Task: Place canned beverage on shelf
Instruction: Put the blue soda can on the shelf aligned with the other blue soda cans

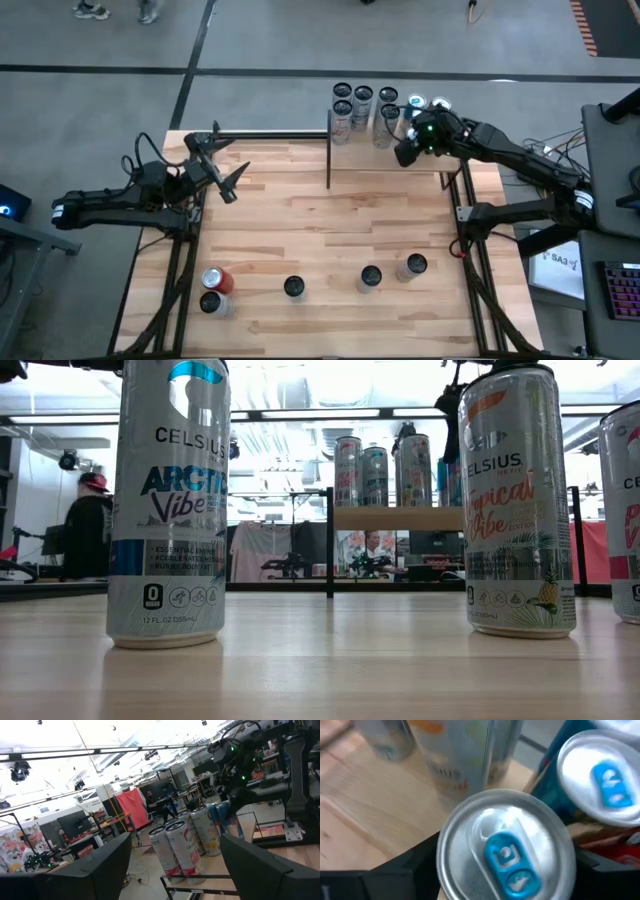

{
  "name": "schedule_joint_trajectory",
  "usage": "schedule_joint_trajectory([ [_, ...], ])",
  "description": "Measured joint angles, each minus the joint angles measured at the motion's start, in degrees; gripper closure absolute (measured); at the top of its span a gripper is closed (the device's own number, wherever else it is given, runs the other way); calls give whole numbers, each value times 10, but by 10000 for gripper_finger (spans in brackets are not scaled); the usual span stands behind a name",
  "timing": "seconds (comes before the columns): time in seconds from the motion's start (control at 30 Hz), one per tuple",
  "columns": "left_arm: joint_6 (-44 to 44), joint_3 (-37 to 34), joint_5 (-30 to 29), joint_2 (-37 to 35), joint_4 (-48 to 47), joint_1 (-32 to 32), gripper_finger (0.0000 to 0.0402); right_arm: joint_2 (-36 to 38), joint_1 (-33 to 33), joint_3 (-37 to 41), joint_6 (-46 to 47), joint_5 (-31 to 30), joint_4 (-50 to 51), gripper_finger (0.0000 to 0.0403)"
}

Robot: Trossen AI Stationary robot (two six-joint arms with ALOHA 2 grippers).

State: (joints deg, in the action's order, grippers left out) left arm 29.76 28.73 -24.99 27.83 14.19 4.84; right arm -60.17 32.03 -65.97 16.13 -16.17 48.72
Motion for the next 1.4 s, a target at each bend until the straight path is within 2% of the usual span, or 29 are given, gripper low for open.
schedule_joint_trajectory([
  [0.33,1,0,0,0,2,0,113,-2,0,0,5,-1,-20,99],
  [0.73,10,0,0,0,2,0,113,1,0,-1,-11,-3,-48,103],
  [1.4,26,1,-17,10,2,0,113,6,0,-2,-17,-4,-75,87],
])
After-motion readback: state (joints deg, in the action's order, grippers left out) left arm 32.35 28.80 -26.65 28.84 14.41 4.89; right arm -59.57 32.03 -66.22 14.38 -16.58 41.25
